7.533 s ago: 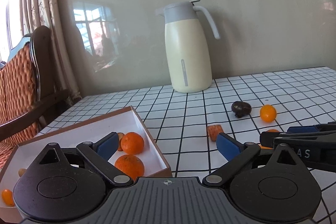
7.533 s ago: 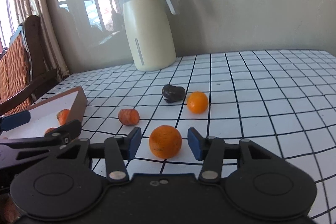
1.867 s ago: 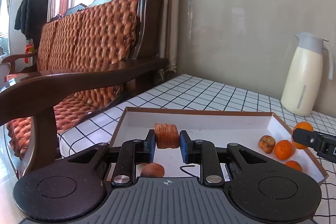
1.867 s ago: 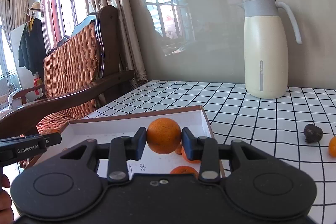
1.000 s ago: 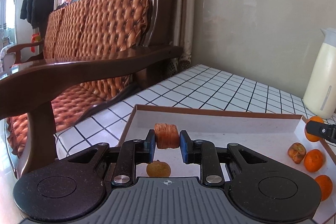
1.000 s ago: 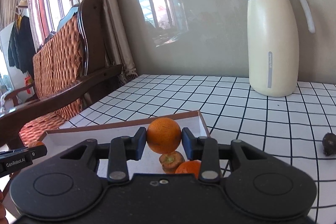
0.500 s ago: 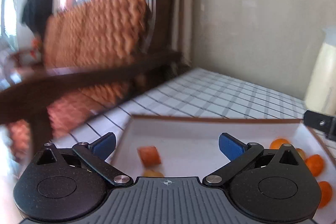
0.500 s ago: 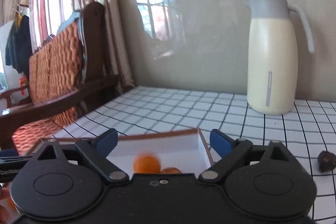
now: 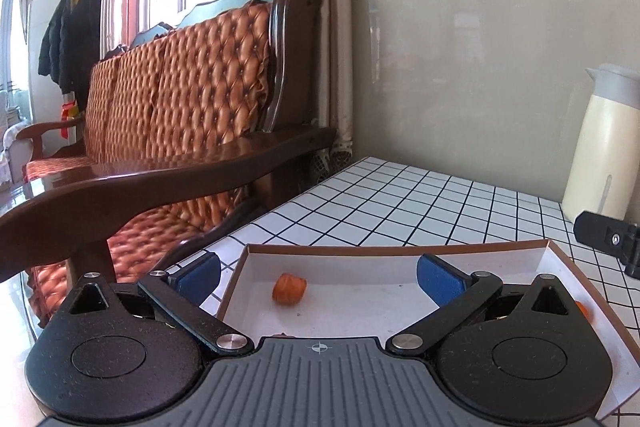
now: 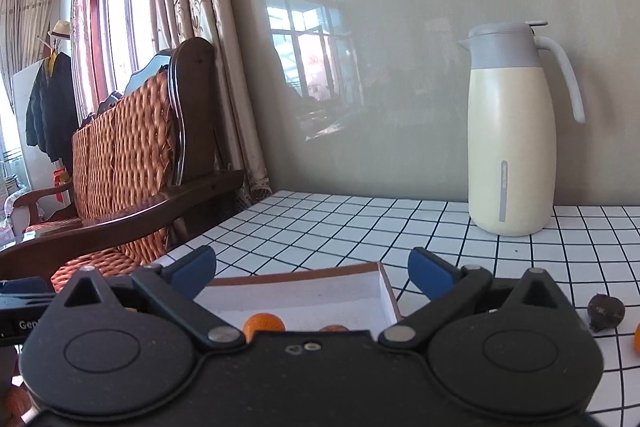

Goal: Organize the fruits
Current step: 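Open both tools over the box to drop the carrot chunk and orange, then move both open tools back to the brown fruit and small orange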

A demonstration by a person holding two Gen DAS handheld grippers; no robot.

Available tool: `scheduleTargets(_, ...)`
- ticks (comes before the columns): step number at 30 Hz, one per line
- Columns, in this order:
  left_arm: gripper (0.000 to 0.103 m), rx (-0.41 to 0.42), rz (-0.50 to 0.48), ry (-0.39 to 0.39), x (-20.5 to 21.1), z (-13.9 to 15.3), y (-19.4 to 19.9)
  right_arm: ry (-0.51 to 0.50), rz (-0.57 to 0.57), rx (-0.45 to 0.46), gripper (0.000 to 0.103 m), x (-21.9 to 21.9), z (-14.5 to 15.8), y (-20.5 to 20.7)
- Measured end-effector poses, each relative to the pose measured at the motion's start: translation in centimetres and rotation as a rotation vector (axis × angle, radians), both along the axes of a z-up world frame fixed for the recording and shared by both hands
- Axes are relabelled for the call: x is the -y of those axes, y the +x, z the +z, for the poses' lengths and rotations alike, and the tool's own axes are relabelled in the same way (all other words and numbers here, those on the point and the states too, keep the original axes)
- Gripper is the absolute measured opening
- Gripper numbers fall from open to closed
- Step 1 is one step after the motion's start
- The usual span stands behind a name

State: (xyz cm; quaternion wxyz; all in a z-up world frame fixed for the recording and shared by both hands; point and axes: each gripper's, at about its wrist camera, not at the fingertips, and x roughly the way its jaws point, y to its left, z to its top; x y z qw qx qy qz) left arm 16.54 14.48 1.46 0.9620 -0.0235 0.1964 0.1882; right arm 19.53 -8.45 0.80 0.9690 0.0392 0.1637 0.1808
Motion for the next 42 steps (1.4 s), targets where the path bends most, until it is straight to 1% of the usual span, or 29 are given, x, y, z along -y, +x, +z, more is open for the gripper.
scheduleTargets(5, 0.103, 0.006, -0.001, 0.011, 0.5, 0.2, -0.7, 0.018, -0.007, -0.005, 0.097, 1.0, 0.0, -0.7)
scheduleTargets(11, 0.103, 0.008, 0.017, 0.064, 1.4, 0.2, -1.5, 0.044, -0.002, 0.005, 0.097, 2.3, 0.3, -1.8)
scheduleTargets(14, 0.103, -0.005, 0.034, 0.056, 1.3, 0.3, -1.9, 0.052, -0.007, 0.004, 0.097, 2.9, 0.2, -2.5)
scheduleTargets(18, 0.103, -0.004, 0.053, 0.050, 1.6, 0.5, -2.6, 0.072, -0.010, -0.022, 0.097, 3.8, -0.2, -3.6)
scheduleTargets(23, 0.103, -0.013, 0.023, 0.054, 2.7, 0.2, -3.7, 0.044, -0.010, -0.014, 0.097, 4.5, -0.5, -5.1)
scheduleTargets(27, 0.103, -0.015, -0.023, 0.066, 4.3, 0.1, -4.5, 0.028, -0.016, -0.008, 0.097, 5.1, -0.3, -6.0)
scheduleTargets(30, 0.103, -0.010, -0.055, 0.082, 5.6, 0.1, -4.9, 0.030, -0.037, -0.013, 0.097, 6.0, -0.3, -6.4)
scheduleTargets(35, 0.103, -0.011, -0.119, 0.077, 8.2, -0.1, -5.1, 0.021, -0.069, -0.028, 0.097, 7.7, -0.2, -6.7)
scheduleTargets(42, 0.103, -0.016, -0.221, 0.103, 12.3, -0.4, -5.1, -0.009, -0.125, -0.015, 0.097, 10.1, -0.1, -7.4)
